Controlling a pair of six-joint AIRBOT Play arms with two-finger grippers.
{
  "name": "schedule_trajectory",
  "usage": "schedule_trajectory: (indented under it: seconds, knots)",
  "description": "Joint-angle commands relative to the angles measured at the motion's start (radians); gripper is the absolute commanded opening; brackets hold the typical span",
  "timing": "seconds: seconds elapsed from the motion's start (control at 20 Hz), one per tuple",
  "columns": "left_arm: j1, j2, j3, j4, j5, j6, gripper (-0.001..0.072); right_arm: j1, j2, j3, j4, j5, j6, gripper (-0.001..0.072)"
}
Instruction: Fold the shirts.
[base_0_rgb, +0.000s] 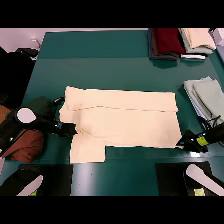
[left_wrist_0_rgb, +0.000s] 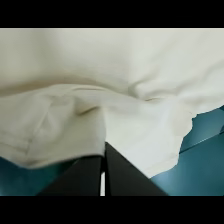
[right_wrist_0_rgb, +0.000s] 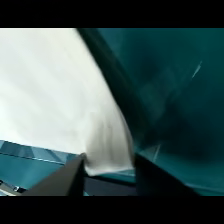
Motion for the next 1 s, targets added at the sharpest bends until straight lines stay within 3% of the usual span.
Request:
schedule_trajectory:
  seconds: [0.0,0.1,0.15,0.3,0.4,0.55,0.75,0.95]
  knots:
    - [0.0,0.001,0.002,0.016,-0.014,0.0,0.002,0.091,-0.001,-0.018,0.047,-0.104,-0.005,0.0202]
    - [0.0,0.001,0.002,0.034,-0.061,0.0,0.0019,0.144,0.052,-0.018,0.047,-0.124,-0.005,0.0057]
    - [0.0,0.007,0.002,0.037,-0.077,0.0,0.0018,0.163,0.079,-0.018,0.045,-0.123,-0.005,0.0021]
    - [0.0,0.124,0.004,0.096,-0.098,-0.04,0.0017,0.185,0.166,-0.017,0.045,-0.086,-0.005,0.002]
    - [0.0,0.219,0.004,0.156,-0.179,-0.089,0.0018,0.185,0.223,0.015,0.038,-0.04,-0.002,0.002]
    - [0.0,0.294,0.015,0.171,-0.266,-0.089,0.0018,0.186,0.296,0.114,-0.039,0.002,0.036,0.002]
    - [0.001,0.282,0.076,0.212,-0.122,-0.09,0.0019,0.186,0.263,0.263,-0.05,0.016,0.037,0.0019]
    - [0.001,0.097,0.184,0.282,0.019,-0.086,0.0019,0.214,0.09,0.42,-0.051,0.006,0.041,0.002]
